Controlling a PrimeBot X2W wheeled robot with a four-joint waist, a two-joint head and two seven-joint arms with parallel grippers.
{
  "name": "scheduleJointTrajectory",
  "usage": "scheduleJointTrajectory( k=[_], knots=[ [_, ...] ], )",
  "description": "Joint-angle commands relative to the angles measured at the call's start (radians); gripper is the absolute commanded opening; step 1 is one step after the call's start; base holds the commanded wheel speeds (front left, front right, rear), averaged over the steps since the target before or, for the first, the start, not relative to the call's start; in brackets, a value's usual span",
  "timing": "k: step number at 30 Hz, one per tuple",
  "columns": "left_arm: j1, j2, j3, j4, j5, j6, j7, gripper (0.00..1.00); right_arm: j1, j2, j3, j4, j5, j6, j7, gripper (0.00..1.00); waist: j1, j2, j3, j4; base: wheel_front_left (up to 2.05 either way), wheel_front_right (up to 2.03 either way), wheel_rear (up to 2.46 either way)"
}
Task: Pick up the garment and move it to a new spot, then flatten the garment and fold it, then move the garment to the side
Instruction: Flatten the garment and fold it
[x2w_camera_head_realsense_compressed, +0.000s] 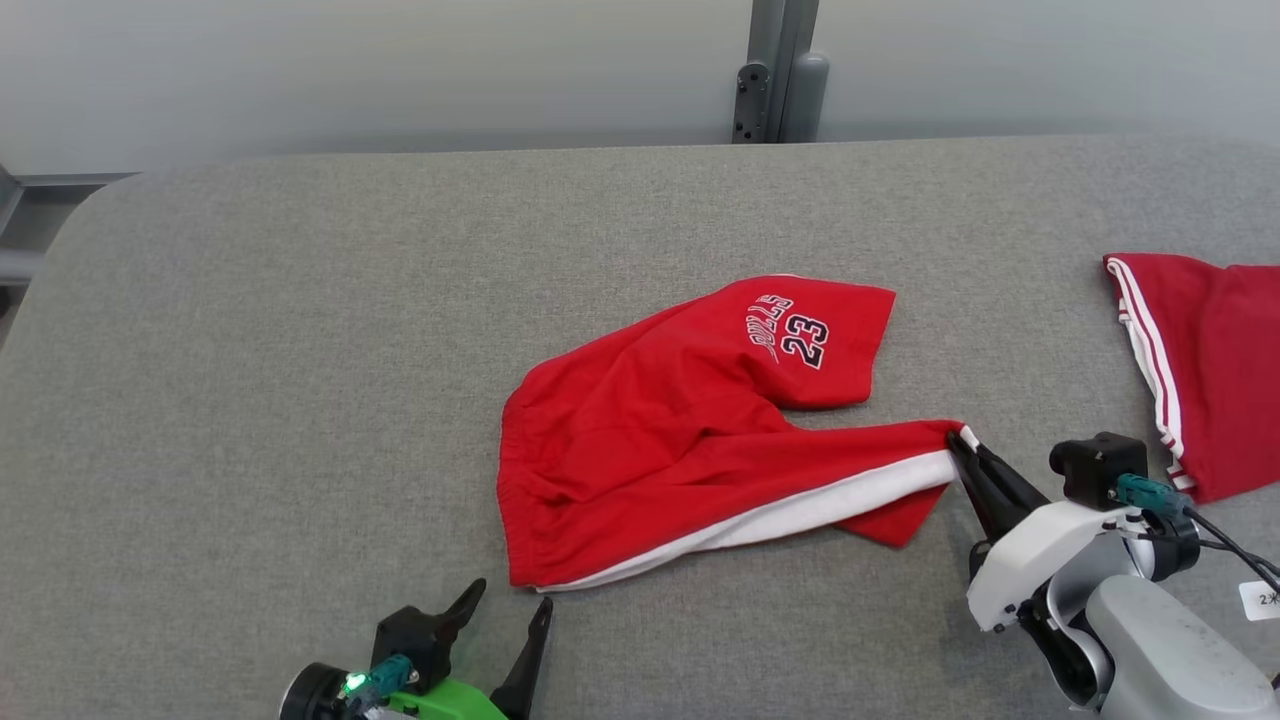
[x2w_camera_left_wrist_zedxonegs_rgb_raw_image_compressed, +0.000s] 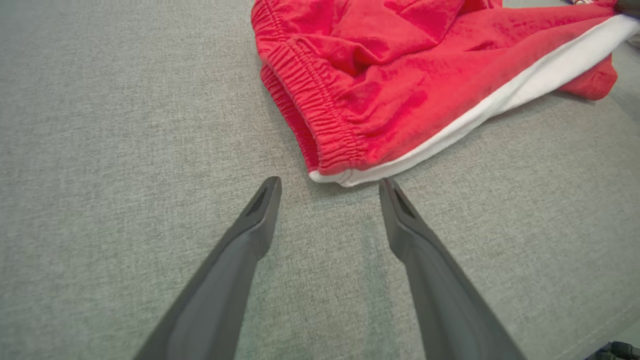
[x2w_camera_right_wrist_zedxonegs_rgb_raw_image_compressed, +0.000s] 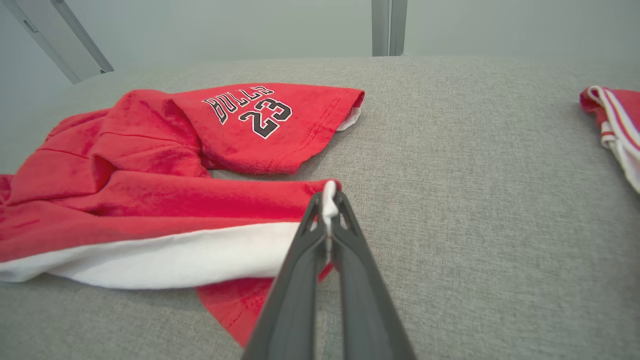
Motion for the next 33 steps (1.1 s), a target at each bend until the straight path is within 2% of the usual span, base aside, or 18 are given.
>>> scheduleJointTrajectory(
  k=[1,8,9,10,12,13,16,17,25,33],
  knots=[
    [-0.028,-0.005,0.0,0.024,0.008,-0.005,-0.009,1.0,0.018,0.004,-0.005,-0.006,-0.011,0.0,-0.002,0.0,0.0,0.0,0.001,-0.005,0.0,0.0,0.0],
    [-0.092,-0.033,-0.019,0.148,0.023,-0.029,-0.064,1.0,0.024,0.017,-0.012,-0.023,-0.025,0.0,0.015,0.0,0.0,0.0,0.005,-0.029,0.0,0.0,0.0],
    [-0.096,-0.037,-0.024,0.16,0.022,-0.035,-0.068,0.94,0.025,0.018,-0.014,-0.025,-0.026,0.0,0.017,0.0,0.0,0.0,0.004,-0.032,0.0,0.0,0.0],
    [-0.101,-0.04,-0.027,0.171,0.021,-0.036,-0.074,0.82,0.027,0.018,-0.017,-0.027,-0.027,0.0,0.016,0.0,0.0,0.0,0.004,-0.034,0.0,0.0,0.0],
    [-0.106,-0.042,-0.032,0.191,0.022,-0.042,-0.083,0.5,0.031,0.019,-0.022,-0.032,-0.03,0.0,0.018,0.0,0.0,0.0,0.004,-0.037,0.0,0.0,0.0],
    [-0.106,-0.043,-0.034,0.199,0.021,-0.043,-0.086,0.42,0.034,0.02,-0.026,-0.033,-0.03,0.0,0.016,0.0,0.0,0.0,0.003,-0.038,0.0,0.0,0.0],
    [-0.107,-0.049,-0.038,0.211,0.019,-0.049,-0.103,0.06,0.041,0.023,-0.036,-0.036,-0.034,0.0,0.016,0.0,0.0,0.0,-0.001,-0.04,0.0,0.0,0.0],
    [-0.106,-0.051,-0.038,0.209,0.016,-0.051,-0.107,0.0,0.043,0.023,-0.042,-0.037,-0.034,0.0,0.015,0.0,0.0,0.0,-0.002,-0.04,0.0,0.0,0.0],
    [-0.078,-0.039,-0.003,0.12,0.01,-0.054,-0.133,0.0,0.079,0.036,-0.096,-0.075,-0.04,0.0,0.001,0.0,0.0,0.0,-0.023,-0.035,0.0,0.0,0.0],
    [-0.033,-0.054,0.1,-0.114,-0.062,-0.065,-0.134,0.0,0.119,0.038,-0.158,-0.203,-0.044,0.0,-0.007,0.0,0.0,0.0,-0.061,-0.043,0.0,0.0,0.0]
  ],
)
